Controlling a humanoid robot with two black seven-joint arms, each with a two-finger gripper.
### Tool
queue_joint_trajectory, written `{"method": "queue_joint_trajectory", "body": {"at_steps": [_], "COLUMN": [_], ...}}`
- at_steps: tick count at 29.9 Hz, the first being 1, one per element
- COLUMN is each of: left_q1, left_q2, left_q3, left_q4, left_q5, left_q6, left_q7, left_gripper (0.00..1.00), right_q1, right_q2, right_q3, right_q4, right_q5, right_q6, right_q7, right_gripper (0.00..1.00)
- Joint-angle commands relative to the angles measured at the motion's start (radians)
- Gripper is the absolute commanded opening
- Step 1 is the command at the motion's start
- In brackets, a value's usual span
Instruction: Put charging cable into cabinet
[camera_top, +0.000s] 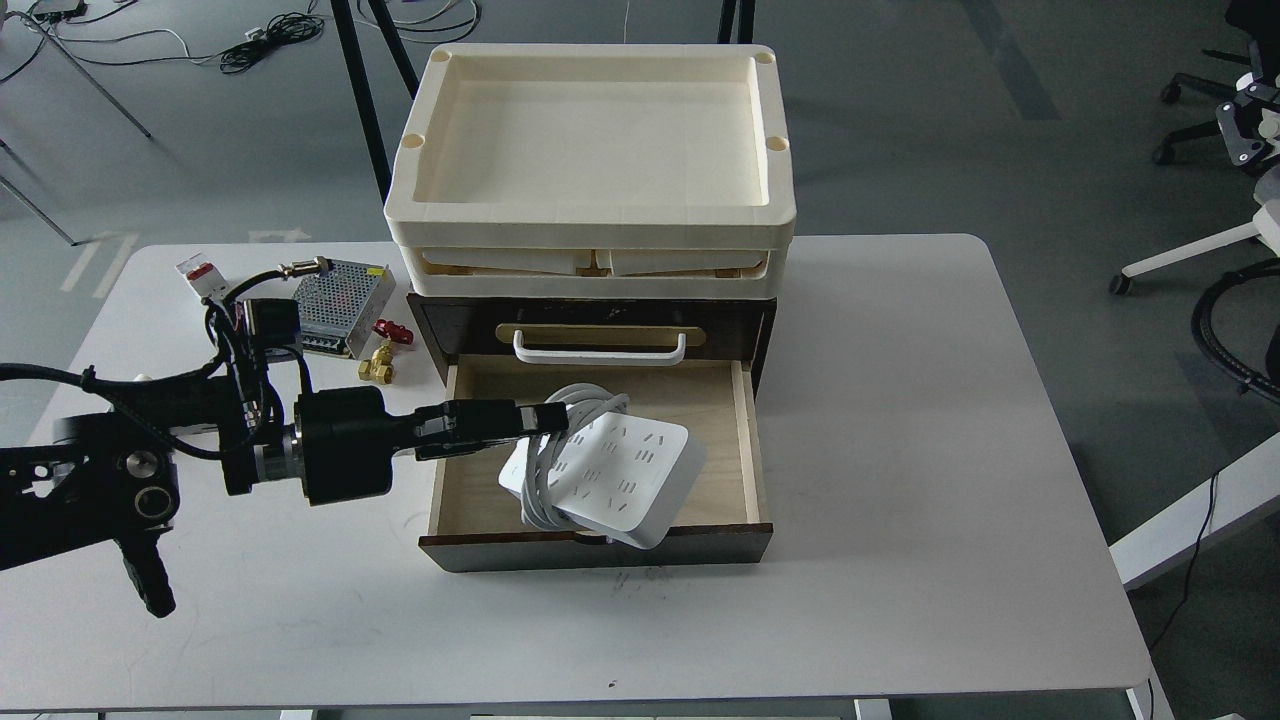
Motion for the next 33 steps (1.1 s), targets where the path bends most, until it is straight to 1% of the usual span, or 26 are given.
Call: {"method": "queue_joint_trajectory", "body": {"at_steps": [1,5,12,24,33], "left_q1": [0.095,0.176,0.254,0.261,0.259], "left_q2": [-0.035,-0.059,-0.118,-0.194,-0.196], "left_q3": [-0.106,-0.181,-0.184,-0.186,-0.187], "left_q4": [0.041,0.087,0.199,0.328,0.356], "left_q5": [-0.015,-0.015,-0.009,-0.018,-0.055], "left_q6": [-0.002,-0.014,-0.016,-0.025,-0.034], "left_q7": [0.0,0.0,0.0,0.0,0.0], "left_gripper": [0.0,0.0,0.0,0.0,0.0], "right_q1": [0.0,-0.002,-0.002,-0.009,-0.015], "right_q2": [0.0,0.0,0.002,0.0,0.0], "right_q3": [0.0,0.0,0.0,0.0,0.0], "right_q4": [-0.001,-0.01,-0.01,-0.01,-0.01], "right_q5": [0.0,0.0,0.0,0.0,0.001], "right_q6": [0.0,0.0,0.0,0.0,0.0], "right_q7": [0.0,0.0,0.0,0.0,0.0], "right_gripper": [0.99,0.99,1.0,0.99,1.0]}}
